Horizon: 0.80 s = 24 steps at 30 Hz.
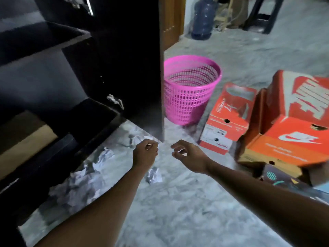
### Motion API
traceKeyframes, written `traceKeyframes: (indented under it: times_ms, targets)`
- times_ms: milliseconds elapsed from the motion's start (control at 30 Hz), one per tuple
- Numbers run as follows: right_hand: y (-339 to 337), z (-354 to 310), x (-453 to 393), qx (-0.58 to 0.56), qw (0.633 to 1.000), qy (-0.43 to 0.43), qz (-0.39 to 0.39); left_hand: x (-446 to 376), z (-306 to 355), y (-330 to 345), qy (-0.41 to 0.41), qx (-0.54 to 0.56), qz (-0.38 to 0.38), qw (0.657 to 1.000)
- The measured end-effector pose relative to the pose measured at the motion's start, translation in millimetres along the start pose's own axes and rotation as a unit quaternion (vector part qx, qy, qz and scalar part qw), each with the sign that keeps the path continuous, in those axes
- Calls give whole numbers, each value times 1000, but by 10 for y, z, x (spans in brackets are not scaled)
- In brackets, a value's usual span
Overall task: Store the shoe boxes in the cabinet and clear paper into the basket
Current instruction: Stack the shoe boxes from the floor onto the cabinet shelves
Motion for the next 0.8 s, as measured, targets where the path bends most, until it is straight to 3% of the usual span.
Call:
traceKeyframes:
  times_ms: [200, 333, 467, 600, 667, 700, 800]
  targets:
    - [-990, 1070, 1109, -7, 980, 91, 175, 557, 395, 1437, 24, -39, -156, 987]
    - [-1614, 1723, 1804, 31, 937, 143, 318, 831, 572, 2301, 59, -68, -239, 967]
    - [-2135, 2329, 2567, 79, 847, 211, 482, 1103, 584, 3056, 66, -102, -327, 937]
    - [-2359, 2799, 3388, 74, 707, 342, 615, 1414, 599, 3578, 71, -137, -387, 909]
    - [-2347, 3010, 3723, 23, 636, 429, 641, 1513, 553, 3768, 65, -146, -408, 899]
    - [-2319, 3123, 3836, -17, 621, 460, 635, 1560, 539, 3833, 67, -145, -417, 895]
    - [-2204, 3376, 3871, -183, 656, 433, 591, 1669, 484, 3972, 55, -134, -445, 883]
Point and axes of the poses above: each hand's wrist, its own x-axis away from the middle knuckle, its own y-axis out of the palm, z = x × y, the point moved 6 cm from there along -x, towards the middle knuckle, and after that the axes turned 11 degrees about -x, right-handed, at the moved point
